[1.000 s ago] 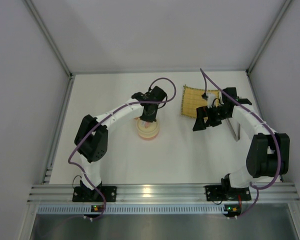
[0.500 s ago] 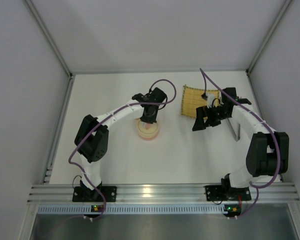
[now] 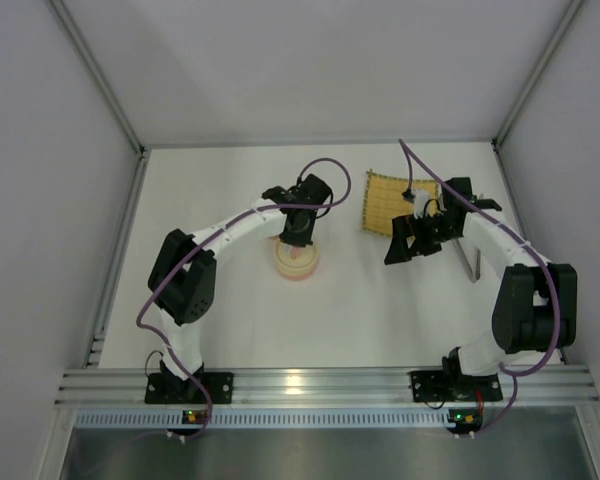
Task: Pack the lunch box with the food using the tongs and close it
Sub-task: Close the box lid on the packing box.
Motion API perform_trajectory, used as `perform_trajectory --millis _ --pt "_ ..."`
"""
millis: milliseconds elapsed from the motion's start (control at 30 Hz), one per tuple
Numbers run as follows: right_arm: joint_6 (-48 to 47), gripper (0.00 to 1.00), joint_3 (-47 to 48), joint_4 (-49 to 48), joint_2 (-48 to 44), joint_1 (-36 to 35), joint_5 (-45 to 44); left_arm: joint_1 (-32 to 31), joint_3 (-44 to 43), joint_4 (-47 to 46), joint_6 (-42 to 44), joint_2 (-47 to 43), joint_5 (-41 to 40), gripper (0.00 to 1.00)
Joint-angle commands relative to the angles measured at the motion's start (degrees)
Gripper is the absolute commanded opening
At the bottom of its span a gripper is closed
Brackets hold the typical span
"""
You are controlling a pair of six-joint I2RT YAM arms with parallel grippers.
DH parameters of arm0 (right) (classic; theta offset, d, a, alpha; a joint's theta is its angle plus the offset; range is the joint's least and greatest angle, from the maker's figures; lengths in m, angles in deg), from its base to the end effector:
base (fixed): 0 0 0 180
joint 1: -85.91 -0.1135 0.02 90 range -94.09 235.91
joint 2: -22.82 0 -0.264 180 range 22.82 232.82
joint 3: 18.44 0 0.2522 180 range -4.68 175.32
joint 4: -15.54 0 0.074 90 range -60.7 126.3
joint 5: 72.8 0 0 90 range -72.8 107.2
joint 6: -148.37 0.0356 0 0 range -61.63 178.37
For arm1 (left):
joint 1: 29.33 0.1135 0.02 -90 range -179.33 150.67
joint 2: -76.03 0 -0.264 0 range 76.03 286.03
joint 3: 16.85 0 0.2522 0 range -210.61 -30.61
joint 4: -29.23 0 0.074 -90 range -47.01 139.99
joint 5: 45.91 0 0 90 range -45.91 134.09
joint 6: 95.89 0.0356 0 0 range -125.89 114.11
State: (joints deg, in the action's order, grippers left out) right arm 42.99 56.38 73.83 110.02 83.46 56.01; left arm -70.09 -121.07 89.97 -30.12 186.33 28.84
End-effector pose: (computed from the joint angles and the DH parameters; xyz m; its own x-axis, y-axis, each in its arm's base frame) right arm 0.2859 0.0346 0.2271 -0.8452 -0.2430 -0.4760 -0.4820 0.7314 0.4824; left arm 0.3129 -0.2573 0.2348 -0.8613 0.2197 -0.4582 0.2171 0.9744 0.0590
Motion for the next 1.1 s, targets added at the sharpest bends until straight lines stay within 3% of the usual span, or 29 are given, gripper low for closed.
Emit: perform_trajectory --millis 0,1067 --pt "-1.0 0.99 0.1 -2.3 -0.1 0.8 1.7 0.8 0.9 -2.0 -0.5 -3.1 0.7 0.0" --pt "-1.3 0.99 -0.1 -2.3 0.7 0.8 1.5 3.0 9.0 -5.7 1.5 -3.2 6.8 0.0"
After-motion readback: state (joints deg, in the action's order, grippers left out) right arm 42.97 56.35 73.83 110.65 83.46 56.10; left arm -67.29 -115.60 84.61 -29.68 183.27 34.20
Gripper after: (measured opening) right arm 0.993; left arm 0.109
